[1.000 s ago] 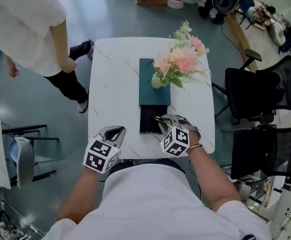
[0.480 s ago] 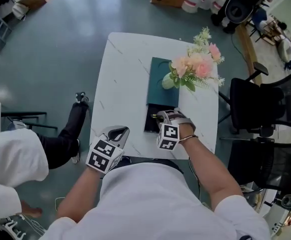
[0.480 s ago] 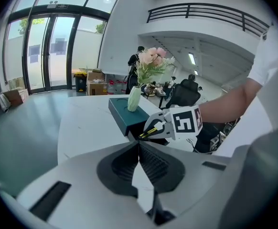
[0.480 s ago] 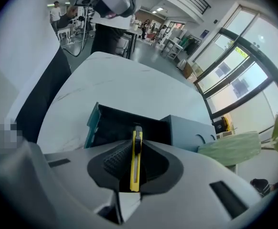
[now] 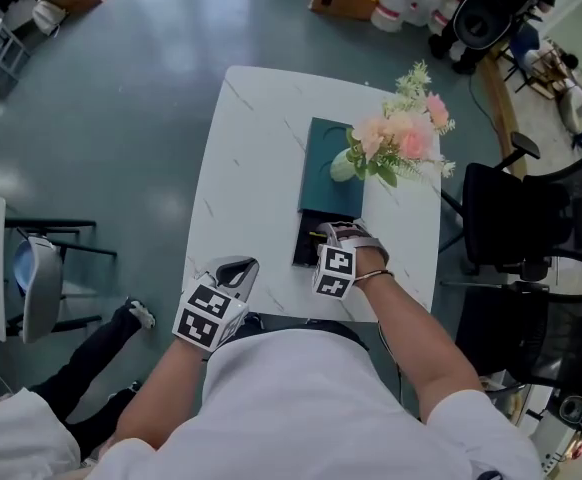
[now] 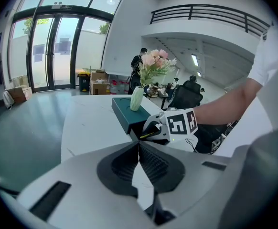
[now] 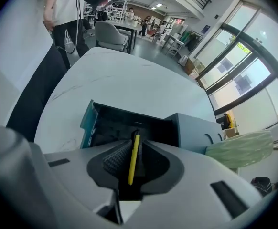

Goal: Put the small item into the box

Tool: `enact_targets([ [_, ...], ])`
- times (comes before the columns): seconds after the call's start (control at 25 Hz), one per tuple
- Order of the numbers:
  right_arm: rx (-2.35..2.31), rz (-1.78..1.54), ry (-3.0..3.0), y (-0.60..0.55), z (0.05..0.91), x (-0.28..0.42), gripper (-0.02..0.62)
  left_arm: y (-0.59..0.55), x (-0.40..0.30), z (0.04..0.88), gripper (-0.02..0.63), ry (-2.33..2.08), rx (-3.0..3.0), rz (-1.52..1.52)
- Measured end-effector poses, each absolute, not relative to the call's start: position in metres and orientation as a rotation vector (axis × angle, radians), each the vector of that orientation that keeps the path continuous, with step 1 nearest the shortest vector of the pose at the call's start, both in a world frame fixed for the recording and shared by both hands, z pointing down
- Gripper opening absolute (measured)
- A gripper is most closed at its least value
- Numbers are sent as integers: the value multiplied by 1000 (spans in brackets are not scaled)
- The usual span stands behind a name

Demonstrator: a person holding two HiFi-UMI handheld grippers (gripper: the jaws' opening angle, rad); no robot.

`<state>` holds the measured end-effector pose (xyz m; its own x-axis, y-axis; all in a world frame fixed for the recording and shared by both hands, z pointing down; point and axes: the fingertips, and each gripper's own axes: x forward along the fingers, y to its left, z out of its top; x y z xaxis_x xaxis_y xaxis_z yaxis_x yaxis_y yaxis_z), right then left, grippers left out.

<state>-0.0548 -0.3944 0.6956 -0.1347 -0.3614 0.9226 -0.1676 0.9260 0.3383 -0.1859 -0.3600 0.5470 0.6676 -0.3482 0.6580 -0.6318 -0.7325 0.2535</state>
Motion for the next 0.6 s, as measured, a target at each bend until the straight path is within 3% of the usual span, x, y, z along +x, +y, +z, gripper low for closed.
enact_targets([
  [0.6, 677, 49, -1826, -372, 641, -68, 80, -361, -185, 542, 17, -587, 2511, 818],
])
